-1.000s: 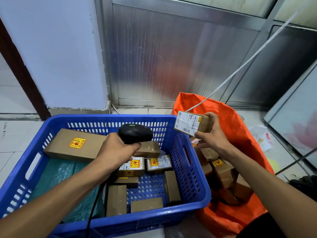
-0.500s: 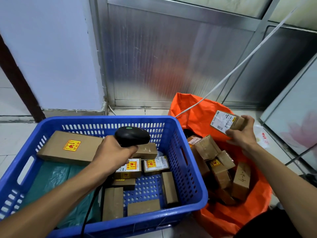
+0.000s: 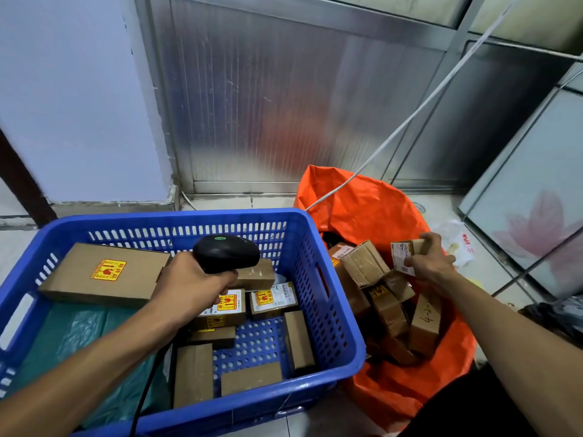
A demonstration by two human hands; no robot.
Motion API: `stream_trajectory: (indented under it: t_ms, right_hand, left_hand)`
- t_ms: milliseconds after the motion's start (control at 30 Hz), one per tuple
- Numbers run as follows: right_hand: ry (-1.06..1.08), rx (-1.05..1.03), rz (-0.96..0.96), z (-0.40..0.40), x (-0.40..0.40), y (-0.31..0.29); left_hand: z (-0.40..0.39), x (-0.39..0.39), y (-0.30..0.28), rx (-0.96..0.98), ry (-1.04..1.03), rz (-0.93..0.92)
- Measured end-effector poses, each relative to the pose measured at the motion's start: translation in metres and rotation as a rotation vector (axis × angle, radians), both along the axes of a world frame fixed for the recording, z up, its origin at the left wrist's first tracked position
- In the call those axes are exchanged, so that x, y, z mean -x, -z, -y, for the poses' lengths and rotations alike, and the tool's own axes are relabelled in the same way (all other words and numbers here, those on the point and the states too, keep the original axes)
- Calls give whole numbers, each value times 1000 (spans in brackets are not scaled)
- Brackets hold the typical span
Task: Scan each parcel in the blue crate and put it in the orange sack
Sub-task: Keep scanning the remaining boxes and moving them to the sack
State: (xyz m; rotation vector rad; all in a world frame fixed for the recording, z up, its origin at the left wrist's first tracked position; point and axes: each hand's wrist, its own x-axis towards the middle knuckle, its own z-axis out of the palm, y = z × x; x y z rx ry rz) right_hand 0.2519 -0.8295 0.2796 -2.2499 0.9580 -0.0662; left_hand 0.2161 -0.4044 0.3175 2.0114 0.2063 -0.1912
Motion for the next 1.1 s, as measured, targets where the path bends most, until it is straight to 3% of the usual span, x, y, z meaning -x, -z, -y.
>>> stream_trajectory:
  t_ms: [600, 1100]
  right_hand:
    - [-252, 273, -129, -13, -10, 21]
    - [-327, 102, -377, -13, -17, 34]
  left_hand:
    - [-4, -4, 5, 13, -11, 3]
    - [-1, -3, 7, 9, 12, 0]
